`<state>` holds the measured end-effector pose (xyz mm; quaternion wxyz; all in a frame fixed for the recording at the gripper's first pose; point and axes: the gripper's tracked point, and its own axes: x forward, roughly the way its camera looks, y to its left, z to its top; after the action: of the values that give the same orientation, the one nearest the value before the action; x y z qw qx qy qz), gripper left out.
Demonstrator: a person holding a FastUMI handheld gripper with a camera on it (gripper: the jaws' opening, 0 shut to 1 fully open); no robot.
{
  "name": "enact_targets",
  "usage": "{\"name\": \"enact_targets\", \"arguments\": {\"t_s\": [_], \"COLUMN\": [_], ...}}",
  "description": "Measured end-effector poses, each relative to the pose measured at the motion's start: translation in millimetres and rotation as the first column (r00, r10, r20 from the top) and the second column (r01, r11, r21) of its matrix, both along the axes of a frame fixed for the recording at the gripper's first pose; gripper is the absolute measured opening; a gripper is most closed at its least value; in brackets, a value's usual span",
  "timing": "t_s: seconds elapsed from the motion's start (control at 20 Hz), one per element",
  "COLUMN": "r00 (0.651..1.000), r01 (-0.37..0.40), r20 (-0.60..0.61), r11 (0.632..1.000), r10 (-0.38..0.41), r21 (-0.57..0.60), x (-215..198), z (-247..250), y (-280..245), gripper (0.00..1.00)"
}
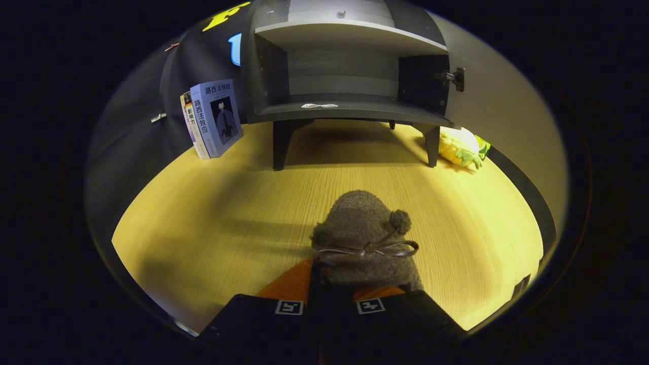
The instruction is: Open the shoe cabinet door, grab the shoes and put them into the shoe cabinet, then close the shoe cabinet door.
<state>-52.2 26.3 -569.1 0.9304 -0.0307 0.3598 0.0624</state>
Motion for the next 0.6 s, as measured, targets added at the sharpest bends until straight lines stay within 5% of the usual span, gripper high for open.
{"name": "enact_targets", "arguments": {"t_s": [0.05, 0.1, 0.35, 0.6], "r00": [1.0, 1.0, 1.0, 0.997], "r01": [0.0, 0.002, 0.013, -0.035], "r20": [0.003, -0.005, -0.017, 0.064], "r11": [1.0, 1.0, 1.0, 0.998], "r10": [0.0, -0.002, -0.013, 0.032], "r21": [0.0, -0.008, 0.013, 0.046], "x": [-3.8, 0.8, 1.5, 11.1], "z": [5.1, -0.4, 10.5, 73.2], "y": [-2.4, -0.3, -2.8, -4.8], "gripper": [0.24, 0.05, 0.05, 0.05]}}
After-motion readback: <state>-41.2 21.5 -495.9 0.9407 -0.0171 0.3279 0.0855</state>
